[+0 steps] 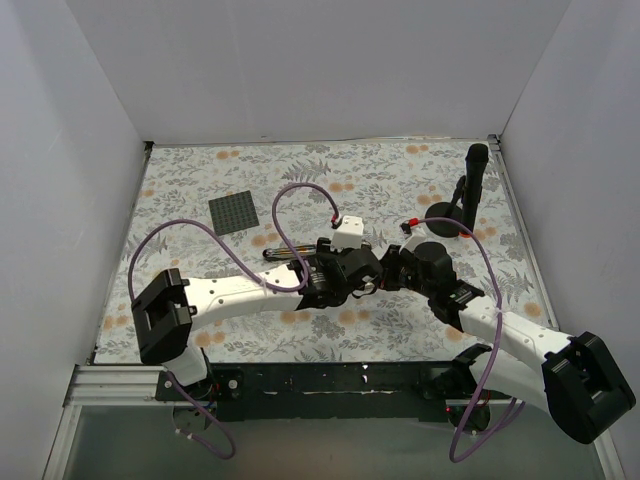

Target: Load the staples into the stapler

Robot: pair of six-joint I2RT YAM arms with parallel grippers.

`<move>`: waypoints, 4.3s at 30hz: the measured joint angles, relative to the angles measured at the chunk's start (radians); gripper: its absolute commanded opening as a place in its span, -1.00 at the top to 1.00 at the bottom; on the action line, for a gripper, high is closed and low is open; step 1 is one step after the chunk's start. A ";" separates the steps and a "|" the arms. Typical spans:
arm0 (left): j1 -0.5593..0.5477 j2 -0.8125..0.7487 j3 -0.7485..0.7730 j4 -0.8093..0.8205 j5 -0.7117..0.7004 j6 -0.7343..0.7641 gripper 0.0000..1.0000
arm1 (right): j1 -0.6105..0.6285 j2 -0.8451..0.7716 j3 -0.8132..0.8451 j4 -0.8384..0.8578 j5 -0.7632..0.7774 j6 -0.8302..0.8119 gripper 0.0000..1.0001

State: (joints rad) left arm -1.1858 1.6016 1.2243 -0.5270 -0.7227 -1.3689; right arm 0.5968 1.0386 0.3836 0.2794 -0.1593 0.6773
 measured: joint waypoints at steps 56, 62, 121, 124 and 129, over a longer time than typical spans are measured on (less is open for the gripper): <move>0.150 -0.151 -0.104 -0.008 0.010 0.012 0.82 | -0.002 0.048 0.032 0.007 0.034 0.007 0.97; 0.196 -0.169 -0.133 -0.027 -0.069 0.027 0.82 | -0.001 0.060 0.030 -0.030 0.040 -0.010 0.97; 0.189 -0.190 -0.510 0.678 0.933 1.556 0.53 | -0.002 0.079 0.163 -0.299 -0.139 -0.132 0.97; 0.189 -0.181 -0.499 0.677 0.933 1.569 0.93 | -0.004 0.069 0.163 -0.301 -0.135 -0.132 0.97; 0.189 -0.181 -0.488 0.670 0.936 1.548 1.00 | -0.006 0.046 0.161 -0.310 -0.120 -0.131 0.97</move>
State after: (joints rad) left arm -0.9966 1.4204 0.7361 0.1429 0.2131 0.1791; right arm 0.5911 1.0843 0.5449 -0.0303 -0.2790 0.5465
